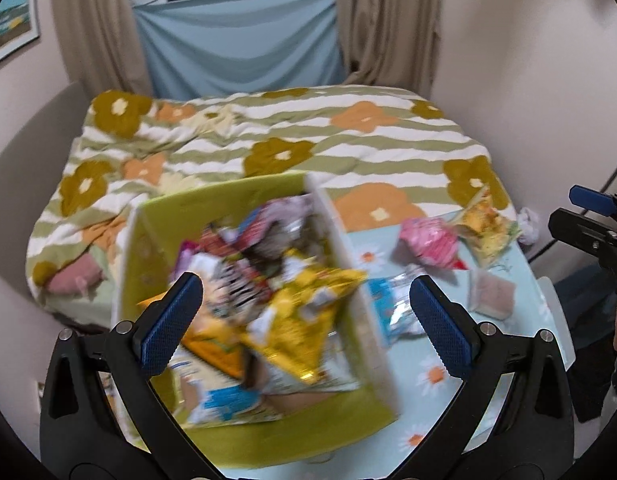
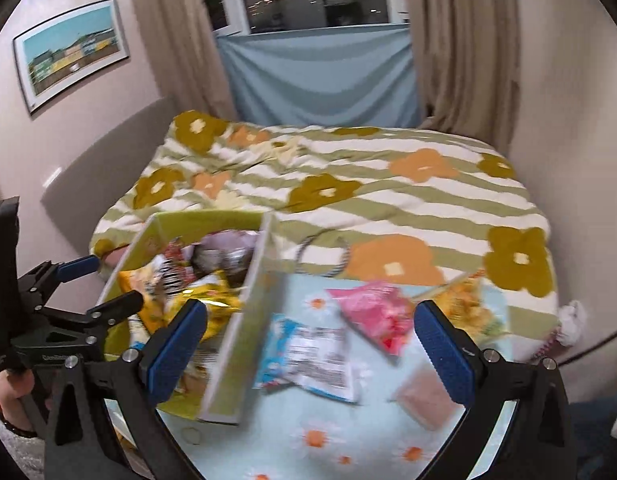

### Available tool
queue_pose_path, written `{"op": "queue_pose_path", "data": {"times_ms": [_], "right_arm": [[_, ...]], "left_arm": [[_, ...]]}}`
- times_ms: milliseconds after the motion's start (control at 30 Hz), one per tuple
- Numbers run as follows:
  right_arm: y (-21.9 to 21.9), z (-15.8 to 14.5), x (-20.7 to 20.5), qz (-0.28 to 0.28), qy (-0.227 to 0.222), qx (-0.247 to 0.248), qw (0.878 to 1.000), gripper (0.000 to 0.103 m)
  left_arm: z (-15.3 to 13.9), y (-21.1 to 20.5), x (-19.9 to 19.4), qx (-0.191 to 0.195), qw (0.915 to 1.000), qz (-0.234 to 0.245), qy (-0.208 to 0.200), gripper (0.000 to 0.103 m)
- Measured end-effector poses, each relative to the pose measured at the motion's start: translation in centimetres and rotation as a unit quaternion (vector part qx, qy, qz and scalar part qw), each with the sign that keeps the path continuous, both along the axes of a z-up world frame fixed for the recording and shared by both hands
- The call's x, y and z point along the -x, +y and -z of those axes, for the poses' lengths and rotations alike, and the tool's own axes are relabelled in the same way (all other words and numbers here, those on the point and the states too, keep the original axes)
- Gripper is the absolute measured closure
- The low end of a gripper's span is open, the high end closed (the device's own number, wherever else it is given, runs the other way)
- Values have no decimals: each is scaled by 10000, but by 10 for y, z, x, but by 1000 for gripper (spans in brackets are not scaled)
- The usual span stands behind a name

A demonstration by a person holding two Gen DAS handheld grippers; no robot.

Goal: Organize snacks
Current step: 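Withdraw both tools from the box toward the remaining snacks, then grasp the pink striped bag with the left tool while the right grasps the yellow corn bag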

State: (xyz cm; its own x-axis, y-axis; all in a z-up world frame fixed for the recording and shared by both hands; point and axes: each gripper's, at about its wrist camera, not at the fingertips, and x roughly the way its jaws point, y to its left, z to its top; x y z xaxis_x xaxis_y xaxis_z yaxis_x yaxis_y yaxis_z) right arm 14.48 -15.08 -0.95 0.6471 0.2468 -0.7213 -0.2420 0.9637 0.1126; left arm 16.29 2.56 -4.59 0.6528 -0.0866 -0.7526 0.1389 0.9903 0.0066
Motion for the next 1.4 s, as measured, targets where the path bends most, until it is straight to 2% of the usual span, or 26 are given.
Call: {"op": "queue_pose_path", "data": {"times_ms": [300,500,600,733,800,967,1067,1200,1300,1367,1400], "right_arm": [[-91,12,-19,256,156,60,9995,0],[-145,41,-50,184,466,-39,9987,0],[-163,59,-66,83,672,-66,9977,0],[-179,85,-88,-94,954,-121,9953,0],[-185,96,-98,-168,1076,-174,9939,0],[-186,124,-122,-377,1262,-179,9911,0],[-183,140,-133,-535,1371,-123,9890,0],[-180,161,-144,-673,1563,-188,9852,0],[-179,174,-151,-726,1706,-286,9822,0],[-178,181,-154,-770,1771,-339,9806,0],[-178,184,-155,-806,1801,-360,9797,0]], "left_arm": [[18,-86,-40,478,9979,81,420,0],[55,-132,-75,601,9944,-182,853,0],[76,-147,-92,790,9912,-308,1012,0],[105,-163,-114,857,9873,-567,1212,0],[120,-167,-125,937,9837,-700,1366,0],[160,-163,-148,1608,9645,-1107,1779,0],[178,-162,-156,1762,9565,-1249,1959,1],[193,-164,-162,1776,9519,-1311,2124,7],[200,-169,-163,1848,9498,-1246,2195,19],[203,-174,-163,1864,9496,-1180,2228,32],[204,-175,-163,1841,9500,-1135,2251,35]]}}
